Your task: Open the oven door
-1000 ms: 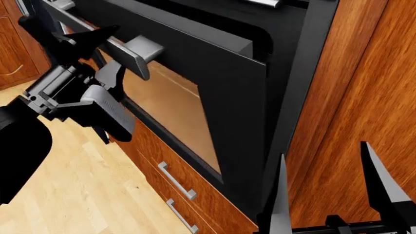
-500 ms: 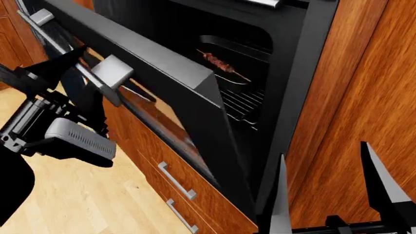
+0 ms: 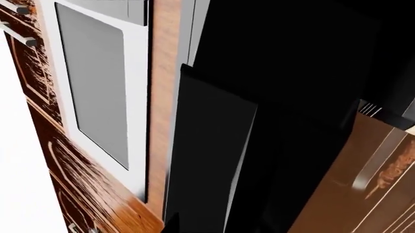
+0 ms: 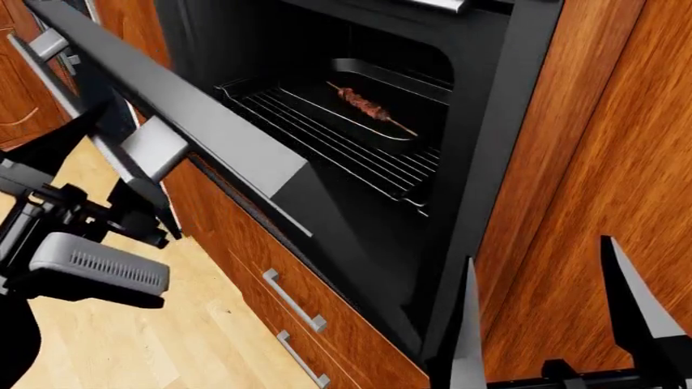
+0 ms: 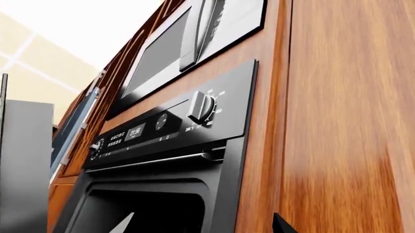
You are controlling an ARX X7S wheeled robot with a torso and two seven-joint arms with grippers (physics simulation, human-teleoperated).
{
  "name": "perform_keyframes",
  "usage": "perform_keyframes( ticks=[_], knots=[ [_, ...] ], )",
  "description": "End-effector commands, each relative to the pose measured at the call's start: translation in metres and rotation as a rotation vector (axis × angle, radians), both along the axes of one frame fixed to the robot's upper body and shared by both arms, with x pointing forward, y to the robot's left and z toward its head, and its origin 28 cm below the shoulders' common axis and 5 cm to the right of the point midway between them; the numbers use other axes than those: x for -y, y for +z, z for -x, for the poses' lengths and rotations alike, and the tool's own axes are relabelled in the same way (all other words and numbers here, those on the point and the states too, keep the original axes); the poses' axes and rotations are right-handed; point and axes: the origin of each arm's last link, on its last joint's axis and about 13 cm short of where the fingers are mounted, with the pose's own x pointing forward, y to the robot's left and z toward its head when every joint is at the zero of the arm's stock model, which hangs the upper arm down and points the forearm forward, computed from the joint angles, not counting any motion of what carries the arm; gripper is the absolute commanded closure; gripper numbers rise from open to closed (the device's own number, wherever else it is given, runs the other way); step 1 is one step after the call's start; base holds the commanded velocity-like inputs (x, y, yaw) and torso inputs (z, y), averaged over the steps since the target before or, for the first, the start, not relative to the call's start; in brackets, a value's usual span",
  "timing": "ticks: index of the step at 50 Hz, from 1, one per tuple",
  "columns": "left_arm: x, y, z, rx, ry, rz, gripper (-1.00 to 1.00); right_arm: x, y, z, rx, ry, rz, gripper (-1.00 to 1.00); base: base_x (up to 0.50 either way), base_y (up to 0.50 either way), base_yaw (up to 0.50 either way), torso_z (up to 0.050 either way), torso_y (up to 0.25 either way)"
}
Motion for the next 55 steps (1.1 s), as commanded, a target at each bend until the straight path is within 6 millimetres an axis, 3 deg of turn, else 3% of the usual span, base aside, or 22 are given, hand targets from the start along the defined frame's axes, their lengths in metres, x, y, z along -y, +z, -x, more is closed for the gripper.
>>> perform_keyframes(
  ticks=[1,19,39,55],
  knots=[
    [0.008,-0.007,0.010,-0.054,-0.033,-0.092,1.00,0.000,0.000,-0.001,-0.001,0.004,-0.001,-1.00,0.00,0.00,0.00,0.000,0.000],
    [-0.005,-0.005,0.017,-0.105,0.071,-0.196,1.00,-0.002,0.001,0.001,0.006,0.013,-0.014,-1.00,0.00,0.00,0.00,0.000,0.000],
    [-0.002,-0.003,0.020,-0.101,0.044,-0.168,1.00,-0.002,0.001,0.001,-0.003,0.009,-0.006,-1.00,0.00,0.00,0.00,-0.001,0.000],
    [-0.013,-0.022,0.033,-0.114,0.097,-0.212,1.00,-0.001,0.002,0.002,0.000,0.011,-0.008,-1.00,0.00,0.00,0.00,0.000,0.000]
  ],
)
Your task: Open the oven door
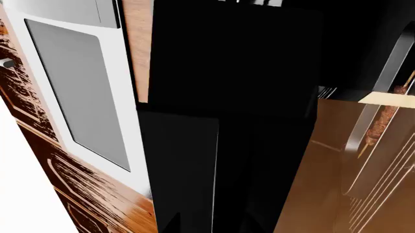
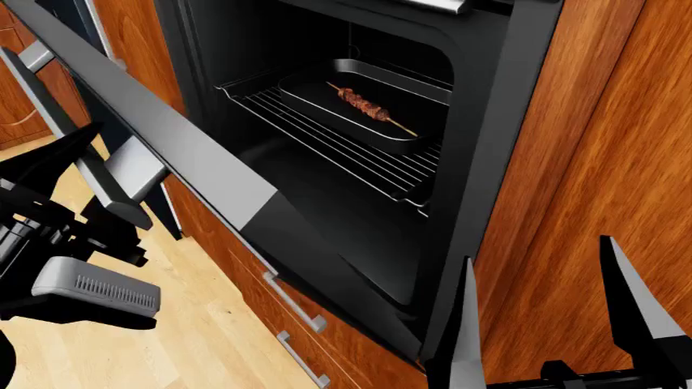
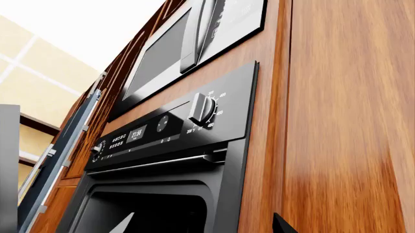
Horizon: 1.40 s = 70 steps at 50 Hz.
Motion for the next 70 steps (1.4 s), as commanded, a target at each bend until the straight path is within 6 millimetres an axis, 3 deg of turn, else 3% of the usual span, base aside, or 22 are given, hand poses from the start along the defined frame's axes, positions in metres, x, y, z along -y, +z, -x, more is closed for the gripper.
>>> perform_keyframes(
  ticks=[1,36,70],
  knots=[
    [-0.003,-0.027,0.012,-0.100,0.011,-0.059,1.00,0.000,0.000,0.000,0.002,0.001,-0.001,-1.00,0.00,0.00,0.00,0.000,0.000],
    [-0.049,-0.056,0.055,-0.131,0.160,-0.034,1.00,-0.001,0.000,0.002,0.001,0.016,-0.009,-1.00,0.00,0.00,0.00,-0.001,0.000],
    [-0.080,-0.112,0.083,-0.140,0.207,0.122,1.00,-0.001,0.000,0.001,0.004,0.022,-0.008,-1.00,0.00,0.00,0.00,-0.001,0.000]
  ],
)
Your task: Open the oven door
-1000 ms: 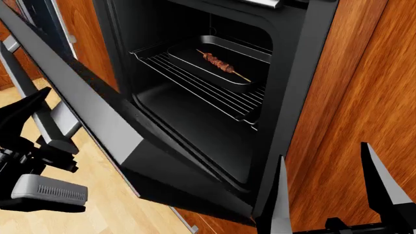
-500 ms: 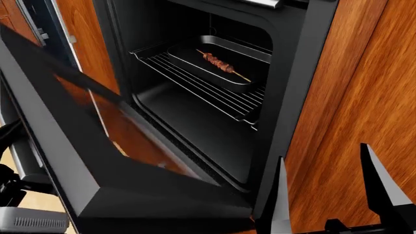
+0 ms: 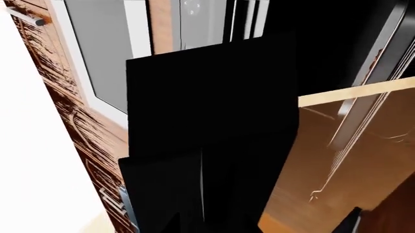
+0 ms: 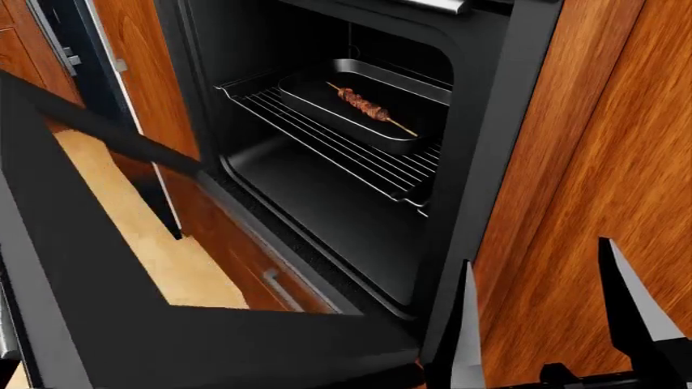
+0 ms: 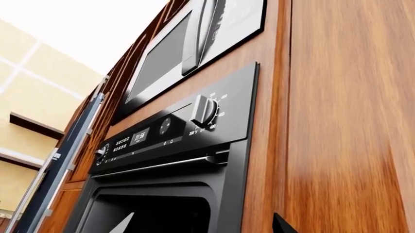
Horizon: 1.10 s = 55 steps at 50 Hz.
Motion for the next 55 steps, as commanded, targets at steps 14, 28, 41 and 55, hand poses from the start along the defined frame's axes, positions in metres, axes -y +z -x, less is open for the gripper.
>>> perform_keyframes(
  ticks=[14,28,41,55],
  knots=[
    [-0.032,-0.056,0.034,-0.165,0.150,0.084,1.00,0.000,-0.001,0.001,0.002,0.003,-0.003,-1.00,0.00,0.00,0.00,-0.001,0.000],
    [-0.036,-0.069,0.038,-0.185,0.147,0.118,1.00,0.000,-0.001,0.000,-0.001,0.003,-0.008,-1.00,0.00,0.01,0.00,-0.001,0.000],
    [-0.036,-0.072,0.040,-0.194,0.144,0.119,1.00,0.000,-0.001,0.001,-0.006,0.005,-0.010,-1.00,0.00,0.01,0.00,-0.001,0.000],
    [-0.038,-0.073,0.041,-0.193,0.146,0.123,1.00,0.000,-0.001,0.001,-0.004,0.004,-0.008,-1.00,0.00,0.01,0.00,-0.001,0.000]
  ],
)
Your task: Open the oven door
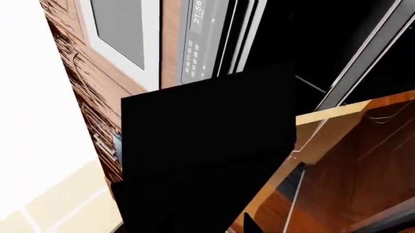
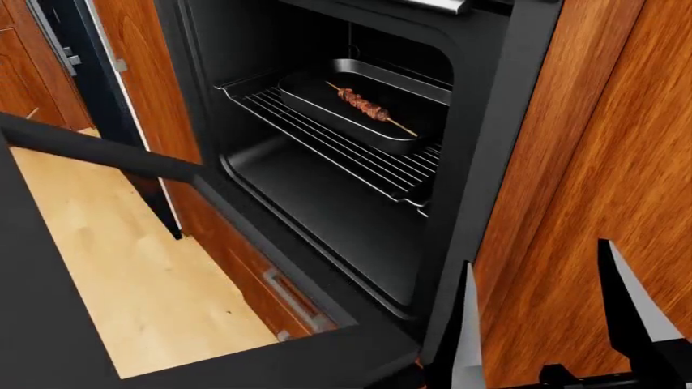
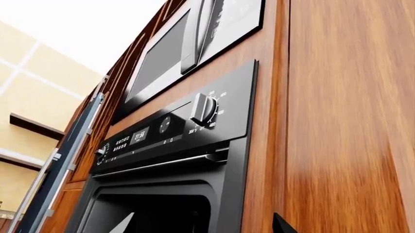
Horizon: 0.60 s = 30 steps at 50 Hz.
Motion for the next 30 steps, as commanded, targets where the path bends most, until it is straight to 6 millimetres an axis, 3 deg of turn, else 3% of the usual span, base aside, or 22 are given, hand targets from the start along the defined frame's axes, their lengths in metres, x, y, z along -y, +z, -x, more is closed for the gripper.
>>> perform_keyframes(
  ticks=[1,19,30],
  knots=[
    [-0.015,-0.015,0.013,-0.127,0.085,-0.052,1.00,0.000,0.000,0.000,0.004,-0.001,0.002,-1.00,0.00,0.01,0.00,0.000,0.000],
    [-0.033,-0.044,0.033,-0.125,0.127,-0.008,1.00,0.000,0.001,0.001,0.005,0.002,-0.002,-1.00,0.00,0.01,0.00,-0.001,0.000],
    [-0.034,-0.063,0.041,-0.131,0.133,0.028,1.00,0.000,0.001,0.000,0.006,0.001,-0.003,-1.00,0.00,0.01,0.00,0.000,0.000]
  ],
)
